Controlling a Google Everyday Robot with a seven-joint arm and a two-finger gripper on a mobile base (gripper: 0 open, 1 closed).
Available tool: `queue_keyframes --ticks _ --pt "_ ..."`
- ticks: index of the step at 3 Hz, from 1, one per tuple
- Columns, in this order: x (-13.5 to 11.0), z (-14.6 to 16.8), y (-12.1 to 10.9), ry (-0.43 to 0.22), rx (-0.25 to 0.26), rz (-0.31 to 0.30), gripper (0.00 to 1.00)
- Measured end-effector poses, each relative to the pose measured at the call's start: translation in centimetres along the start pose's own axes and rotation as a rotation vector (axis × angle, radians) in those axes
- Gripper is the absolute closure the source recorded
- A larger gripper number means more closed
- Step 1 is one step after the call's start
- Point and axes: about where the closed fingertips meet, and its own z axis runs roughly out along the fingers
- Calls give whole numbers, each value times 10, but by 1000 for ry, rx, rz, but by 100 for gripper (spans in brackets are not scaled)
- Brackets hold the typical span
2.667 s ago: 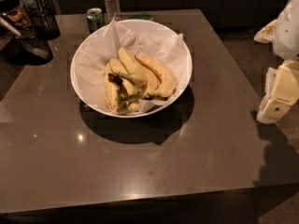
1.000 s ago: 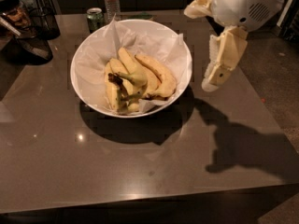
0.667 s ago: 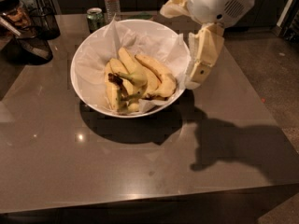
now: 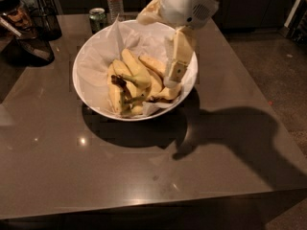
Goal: Pick banana from white bowl
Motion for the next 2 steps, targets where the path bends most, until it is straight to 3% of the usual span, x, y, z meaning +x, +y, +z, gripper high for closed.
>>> queue_keyframes --ticks 2 --pt "1 4 -5 -46 29 14 0"
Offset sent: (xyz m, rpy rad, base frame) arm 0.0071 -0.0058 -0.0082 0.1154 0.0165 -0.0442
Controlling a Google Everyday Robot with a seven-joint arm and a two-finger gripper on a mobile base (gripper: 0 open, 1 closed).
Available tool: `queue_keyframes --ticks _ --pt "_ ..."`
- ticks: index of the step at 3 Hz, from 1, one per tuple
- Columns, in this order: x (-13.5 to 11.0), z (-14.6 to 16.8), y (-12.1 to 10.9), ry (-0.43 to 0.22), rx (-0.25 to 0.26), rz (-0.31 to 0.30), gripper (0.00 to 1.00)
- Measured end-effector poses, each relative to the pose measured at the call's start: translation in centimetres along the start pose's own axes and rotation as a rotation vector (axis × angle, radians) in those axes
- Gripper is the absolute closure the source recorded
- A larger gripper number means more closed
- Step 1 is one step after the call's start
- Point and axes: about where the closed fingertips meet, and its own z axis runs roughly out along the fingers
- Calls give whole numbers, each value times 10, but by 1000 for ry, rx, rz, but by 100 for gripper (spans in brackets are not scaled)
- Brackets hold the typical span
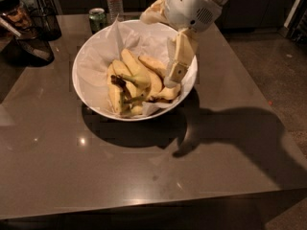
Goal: Pick banana from white bowl
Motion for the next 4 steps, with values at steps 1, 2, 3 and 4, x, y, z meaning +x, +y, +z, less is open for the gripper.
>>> queue_keyframes --ticks 1,2,3,4 --pt "-1 2 -12 -93 47 -3 0" --pt "-8 11 -26 -193 30 -29 3" --pt "-12 23 -31 -248 -13 -42 20" --pt "-14 35 -25 -274 -64 -34 33"
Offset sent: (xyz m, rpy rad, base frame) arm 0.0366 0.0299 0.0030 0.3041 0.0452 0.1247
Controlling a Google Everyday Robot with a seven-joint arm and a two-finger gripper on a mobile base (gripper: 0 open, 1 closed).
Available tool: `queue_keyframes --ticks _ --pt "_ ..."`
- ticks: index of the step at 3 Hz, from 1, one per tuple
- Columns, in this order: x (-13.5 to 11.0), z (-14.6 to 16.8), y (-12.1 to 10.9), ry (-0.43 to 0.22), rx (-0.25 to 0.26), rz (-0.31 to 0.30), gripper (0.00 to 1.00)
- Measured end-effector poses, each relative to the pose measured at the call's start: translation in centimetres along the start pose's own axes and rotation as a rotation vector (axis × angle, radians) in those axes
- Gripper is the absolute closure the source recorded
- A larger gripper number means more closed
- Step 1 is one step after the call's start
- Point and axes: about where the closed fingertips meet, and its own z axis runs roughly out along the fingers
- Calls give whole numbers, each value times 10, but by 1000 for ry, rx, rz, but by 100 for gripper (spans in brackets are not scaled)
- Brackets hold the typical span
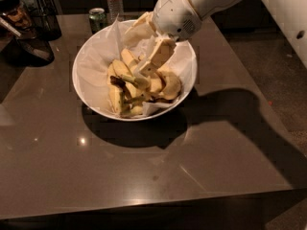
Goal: Pick banana from white bowl
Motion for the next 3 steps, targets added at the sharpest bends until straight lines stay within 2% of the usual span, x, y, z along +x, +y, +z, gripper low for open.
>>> queue_keyframes --ticks 1,2,3 --pt "9 3 17 7 -45 51 29" --pt "14 -11 37 35 -62 97 22" --pt "15 -24 45 57 -48 119 26"
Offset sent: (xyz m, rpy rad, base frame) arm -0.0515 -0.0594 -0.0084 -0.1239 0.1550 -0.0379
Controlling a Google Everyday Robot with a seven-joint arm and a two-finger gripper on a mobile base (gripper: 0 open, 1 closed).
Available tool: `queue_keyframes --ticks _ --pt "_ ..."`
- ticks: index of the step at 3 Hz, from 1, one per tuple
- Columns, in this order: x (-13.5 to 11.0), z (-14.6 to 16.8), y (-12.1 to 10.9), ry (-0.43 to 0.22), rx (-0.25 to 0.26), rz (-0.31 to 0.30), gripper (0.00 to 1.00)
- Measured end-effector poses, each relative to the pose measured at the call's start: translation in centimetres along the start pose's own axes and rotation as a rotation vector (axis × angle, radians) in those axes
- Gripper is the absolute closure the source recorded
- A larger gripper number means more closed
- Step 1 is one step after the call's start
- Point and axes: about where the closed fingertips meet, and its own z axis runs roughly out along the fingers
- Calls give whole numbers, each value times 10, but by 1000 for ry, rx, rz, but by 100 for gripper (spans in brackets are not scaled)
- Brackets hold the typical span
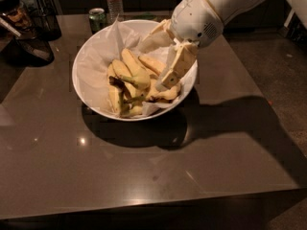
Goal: Pick banana from white bowl
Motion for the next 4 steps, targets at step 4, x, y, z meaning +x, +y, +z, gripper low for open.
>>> queue_keyframes --ticks 4 --pt "1 24 -2 -135 78 60 26"
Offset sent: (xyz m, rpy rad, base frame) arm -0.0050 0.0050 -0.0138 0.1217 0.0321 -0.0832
